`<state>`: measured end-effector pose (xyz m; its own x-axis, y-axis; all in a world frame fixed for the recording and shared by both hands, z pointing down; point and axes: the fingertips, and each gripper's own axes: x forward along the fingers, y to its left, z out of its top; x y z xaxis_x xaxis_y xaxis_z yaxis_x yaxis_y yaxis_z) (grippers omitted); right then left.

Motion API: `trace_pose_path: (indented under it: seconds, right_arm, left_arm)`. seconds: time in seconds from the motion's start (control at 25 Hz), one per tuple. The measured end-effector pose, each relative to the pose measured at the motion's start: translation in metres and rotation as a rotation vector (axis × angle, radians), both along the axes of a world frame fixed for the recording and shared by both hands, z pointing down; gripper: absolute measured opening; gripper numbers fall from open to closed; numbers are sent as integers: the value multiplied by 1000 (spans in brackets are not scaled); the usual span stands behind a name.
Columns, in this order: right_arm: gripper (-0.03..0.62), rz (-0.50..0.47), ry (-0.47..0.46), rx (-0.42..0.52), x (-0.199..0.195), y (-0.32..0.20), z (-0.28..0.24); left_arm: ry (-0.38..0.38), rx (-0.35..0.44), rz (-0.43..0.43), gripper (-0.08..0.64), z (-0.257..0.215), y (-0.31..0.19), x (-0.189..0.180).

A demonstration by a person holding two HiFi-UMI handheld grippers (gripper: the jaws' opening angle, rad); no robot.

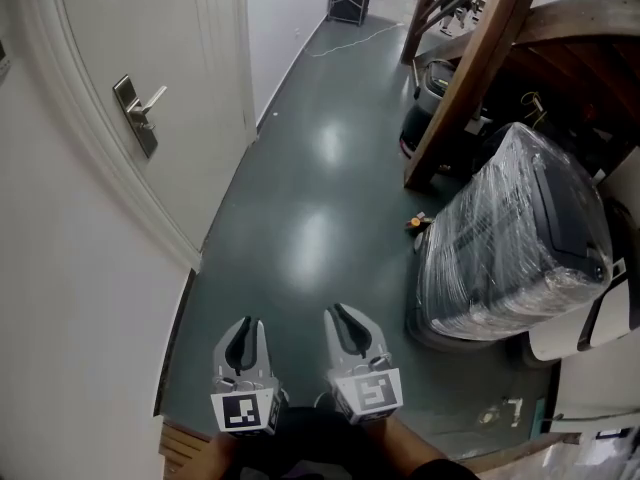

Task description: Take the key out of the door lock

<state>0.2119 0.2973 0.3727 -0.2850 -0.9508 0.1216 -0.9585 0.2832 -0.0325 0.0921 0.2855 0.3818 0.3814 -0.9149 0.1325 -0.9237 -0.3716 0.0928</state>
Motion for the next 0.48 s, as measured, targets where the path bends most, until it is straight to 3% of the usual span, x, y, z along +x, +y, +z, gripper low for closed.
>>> trace_pose_path:
  seconds: [0.16,0.2,0.32,0.48]
  right_arm:
    - [37,-28,13,7,-22,-30,-7]
    - [35,-34,16,8,-27,-38,-9]
    - [-2,-46,22,8,-42,-59,-12]
    - [-6,-45,27,-16,-63,-83,-10]
  left_arm:
    - [2,-12,-33,56,-1,-27,-24]
    - [4,-4,-36,21,-3,-34,-31]
    - [28,37,-14,18,-5,-54,-47]
    - [25,82,11,18,-11,-78,-67]
